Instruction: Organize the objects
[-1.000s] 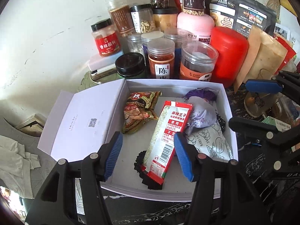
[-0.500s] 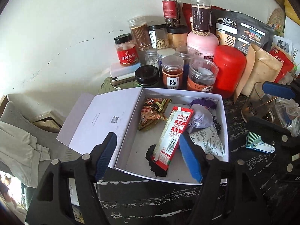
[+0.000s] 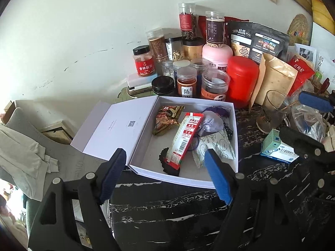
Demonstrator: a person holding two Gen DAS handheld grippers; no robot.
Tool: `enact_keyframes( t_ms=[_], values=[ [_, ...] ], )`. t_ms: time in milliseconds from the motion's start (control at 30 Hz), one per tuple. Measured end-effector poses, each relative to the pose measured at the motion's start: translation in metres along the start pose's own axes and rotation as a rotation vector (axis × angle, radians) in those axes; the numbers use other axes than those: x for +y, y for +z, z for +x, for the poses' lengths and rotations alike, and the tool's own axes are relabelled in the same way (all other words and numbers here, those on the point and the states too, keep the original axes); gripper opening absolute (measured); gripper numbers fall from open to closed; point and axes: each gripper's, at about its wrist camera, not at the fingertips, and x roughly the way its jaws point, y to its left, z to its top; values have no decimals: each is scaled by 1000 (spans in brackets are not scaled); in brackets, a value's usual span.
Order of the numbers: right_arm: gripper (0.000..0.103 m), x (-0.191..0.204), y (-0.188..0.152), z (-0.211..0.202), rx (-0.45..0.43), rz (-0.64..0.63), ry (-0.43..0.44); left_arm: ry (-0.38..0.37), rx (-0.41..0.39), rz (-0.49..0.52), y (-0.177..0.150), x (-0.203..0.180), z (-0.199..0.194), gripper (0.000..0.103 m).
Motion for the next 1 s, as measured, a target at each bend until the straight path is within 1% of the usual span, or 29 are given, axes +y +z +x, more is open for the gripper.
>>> enact_keyframes(
  t_ms=[367,567,767,1000],
  values=[
    [74,11,-35,-37,-15,29,-5,1,-18,6,-43,-20,-41,76],
    [74,14,-54,-50,-12,50,-9,1,-8,15,-66,-31,-52,76],
    [74,20,-78,-60,13,57,-18,-29,-4,2,-88,-39,-57,76],
    [74,26,-103,-67,24,86,-14,-27,11,3,-113,-46,-61,76]
  ],
)
